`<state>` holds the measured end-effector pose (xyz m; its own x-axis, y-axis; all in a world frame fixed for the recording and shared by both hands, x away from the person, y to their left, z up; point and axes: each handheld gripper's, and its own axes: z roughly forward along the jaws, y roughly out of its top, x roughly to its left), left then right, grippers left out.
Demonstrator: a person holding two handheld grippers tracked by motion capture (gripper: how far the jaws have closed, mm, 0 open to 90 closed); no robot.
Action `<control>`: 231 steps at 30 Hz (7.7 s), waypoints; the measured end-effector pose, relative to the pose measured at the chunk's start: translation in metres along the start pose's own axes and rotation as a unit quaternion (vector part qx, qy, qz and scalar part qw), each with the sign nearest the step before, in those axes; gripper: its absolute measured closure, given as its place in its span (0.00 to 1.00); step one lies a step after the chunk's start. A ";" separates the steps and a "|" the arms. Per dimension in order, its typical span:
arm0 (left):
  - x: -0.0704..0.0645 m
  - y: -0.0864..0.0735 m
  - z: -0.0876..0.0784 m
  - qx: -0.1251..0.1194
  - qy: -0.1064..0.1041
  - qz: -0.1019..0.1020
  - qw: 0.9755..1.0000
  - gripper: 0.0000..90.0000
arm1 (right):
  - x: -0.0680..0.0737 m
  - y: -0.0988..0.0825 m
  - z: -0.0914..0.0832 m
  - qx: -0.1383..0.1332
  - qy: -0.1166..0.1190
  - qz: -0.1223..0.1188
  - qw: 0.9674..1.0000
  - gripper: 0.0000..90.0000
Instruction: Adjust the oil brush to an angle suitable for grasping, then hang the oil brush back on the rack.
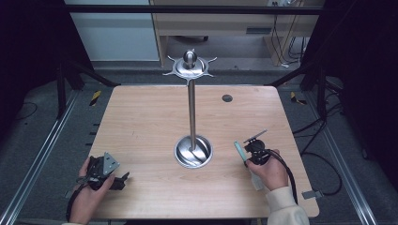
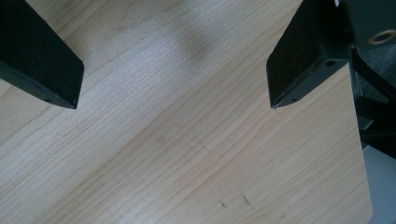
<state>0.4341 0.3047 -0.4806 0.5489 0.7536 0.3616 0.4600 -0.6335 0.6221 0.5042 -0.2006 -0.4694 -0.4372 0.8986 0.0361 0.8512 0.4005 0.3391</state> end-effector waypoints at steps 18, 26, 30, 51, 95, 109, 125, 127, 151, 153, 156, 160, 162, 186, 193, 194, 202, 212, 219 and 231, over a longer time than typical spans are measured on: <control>0.000 0.000 0.000 -0.001 0.000 -0.001 1.000 0.04 | -0.001 0.002 -0.002 -0.005 -0.006 0.007 1.000 0.92; 0.001 0.000 -0.001 -0.003 0.001 -0.002 1.000 0.04 | -0.004 0.004 -0.016 -0.046 -0.008 0.015 0.999 0.92; 0.001 0.000 -0.001 -0.002 0.002 -0.002 1.000 0.04 | -0.004 0.005 -0.027 -0.074 -0.007 0.017 0.997 0.92; 0.002 -0.002 -0.002 0.000 0.008 -0.006 1.000 0.04 | 0.002 0.038 -0.092 -0.200 0.019 0.007 0.980 0.92; 0.001 0.000 -0.001 -0.003 0.003 -0.003 1.000 0.04 | 0.038 0.028 -0.150 -0.304 0.006 -0.042 0.952 0.92; 0.002 -0.001 -0.001 -0.002 0.003 -0.002 1.000 0.04 | 0.049 0.024 -0.173 -0.348 0.011 -0.059 0.936 0.92; 0.001 -0.001 -0.001 -0.002 0.003 -0.002 1.000 0.04 | 0.060 0.021 -0.188 -0.365 0.011 -0.076 0.928 0.92; 0.001 -0.001 -0.001 -0.002 0.003 -0.002 1.000 0.04 | 0.061 0.021 -0.189 -0.369 0.011 -0.078 0.926 0.91; 0.001 0.000 -0.001 -0.002 0.002 -0.002 1.000 0.04 | 0.066 0.016 -0.205 -0.399 0.017 -0.084 0.913 0.92; 0.001 0.000 -0.001 -0.002 0.002 -0.002 1.000 0.04 | 0.066 0.015 -0.206 -0.400 0.017 -0.085 0.912 0.92; 0.001 0.000 -0.001 -0.001 0.001 -0.001 1.000 0.04 | 0.066 0.015 -0.207 -0.404 0.019 -0.082 0.911 0.92; 0.001 0.000 -0.001 -0.001 0.002 -0.001 1.000 0.04 | 0.065 0.014 -0.208 -0.411 0.023 -0.080 0.908 0.92; 0.001 0.000 -0.001 -0.001 0.002 -0.001 1.000 0.04 | 0.064 0.013 -0.210 -0.419 0.026 -0.079 0.904 0.92; 0.001 0.000 -0.001 -0.002 0.002 -0.002 1.000 0.04 | 0.067 0.006 -0.225 -0.450 0.034 -0.081 0.889 0.92; 0.001 0.000 -0.001 -0.001 0.001 -0.001 1.000 0.04 | 0.070 0.005 -0.227 -0.460 0.054 -0.086 0.882 0.92; 0.001 0.000 -0.001 -0.001 0.001 -0.001 1.000 0.04 | 0.070 0.005 -0.227 -0.460 0.054 -0.086 0.882 0.92; 0.001 0.000 -0.001 -0.002 0.002 -0.001 1.000 0.04 | 0.072 0.007 -0.226 -0.468 0.079 -0.097 0.875 0.92; 0.001 0.000 -0.001 -0.001 0.002 0.000 1.000 0.04 | 0.075 0.011 -0.223 -0.470 0.095 -0.103 0.872 0.92; 0.000 0.000 -0.001 -0.001 0.002 0.000 1.000 0.04 | 0.076 0.013 -0.221 -0.467 0.101 -0.104 0.872 0.92; 0.000 0.000 -0.001 0.001 0.001 0.001 1.000 0.04 | 0.078 0.019 -0.216 -0.461 0.108 -0.106 0.875 0.92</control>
<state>0.4336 0.3051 -0.4803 0.5487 0.7526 0.3642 0.4595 -0.6353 0.6206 0.4235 -0.1617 -0.2568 -0.6856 0.7276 0.0240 0.1931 0.1501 0.9696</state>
